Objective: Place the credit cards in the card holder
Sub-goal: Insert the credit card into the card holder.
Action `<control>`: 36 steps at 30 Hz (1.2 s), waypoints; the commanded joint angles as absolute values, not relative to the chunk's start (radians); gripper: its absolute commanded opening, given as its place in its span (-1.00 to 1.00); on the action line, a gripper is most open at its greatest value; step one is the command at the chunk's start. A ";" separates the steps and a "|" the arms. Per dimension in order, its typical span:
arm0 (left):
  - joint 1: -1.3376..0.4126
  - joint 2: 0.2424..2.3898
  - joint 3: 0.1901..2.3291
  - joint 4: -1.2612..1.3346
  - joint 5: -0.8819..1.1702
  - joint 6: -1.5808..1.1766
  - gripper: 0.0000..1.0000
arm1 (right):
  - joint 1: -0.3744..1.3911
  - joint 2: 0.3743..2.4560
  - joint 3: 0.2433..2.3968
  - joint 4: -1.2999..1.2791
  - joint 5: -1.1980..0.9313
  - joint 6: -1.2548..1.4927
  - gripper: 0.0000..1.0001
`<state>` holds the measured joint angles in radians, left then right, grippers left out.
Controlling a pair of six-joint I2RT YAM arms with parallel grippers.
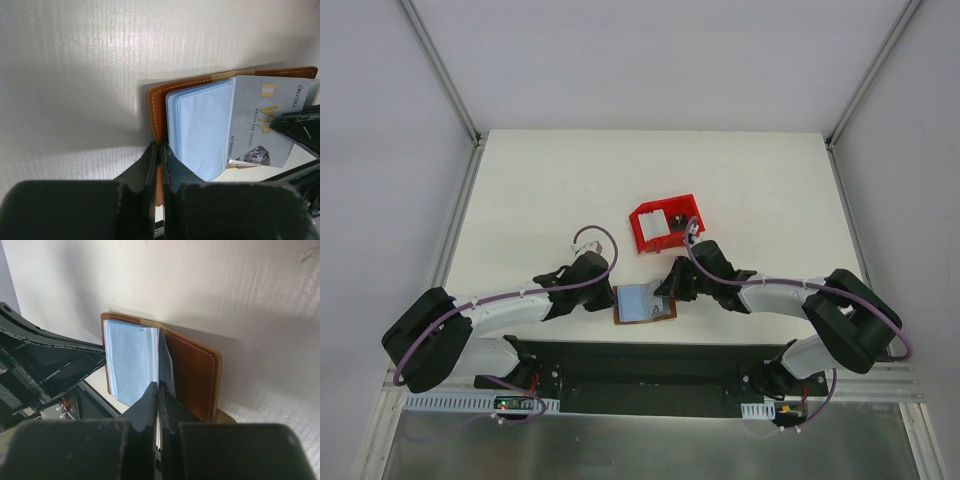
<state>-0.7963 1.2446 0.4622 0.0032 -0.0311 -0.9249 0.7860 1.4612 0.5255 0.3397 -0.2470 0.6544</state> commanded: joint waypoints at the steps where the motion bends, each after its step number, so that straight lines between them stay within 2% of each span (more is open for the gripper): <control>1: -0.790 1.262 0.442 -0.005 -0.051 -0.927 -1.00 | 0.793 1.425 0.517 0.376 -0.232 0.649 -0.99; 9: -0.788 1.262 0.437 -0.005 -0.052 -0.923 -1.00 | 0.792 1.376 0.518 0.357 -0.199 0.629 -0.99; 26: -0.788 1.269 0.443 -0.005 -0.054 -0.922 -1.00 | 0.793 1.519 0.525 0.428 -0.288 0.676 -0.99; 36: -0.788 1.256 0.431 -0.006 -0.066 -0.925 -1.00 | 0.781 1.470 0.494 0.373 -0.256 0.647 -0.99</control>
<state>-0.7963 1.2514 0.4587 0.0219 -0.0319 -0.9276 0.7872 1.5009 0.5125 0.4145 -0.2729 0.6754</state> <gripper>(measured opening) 0.008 0.009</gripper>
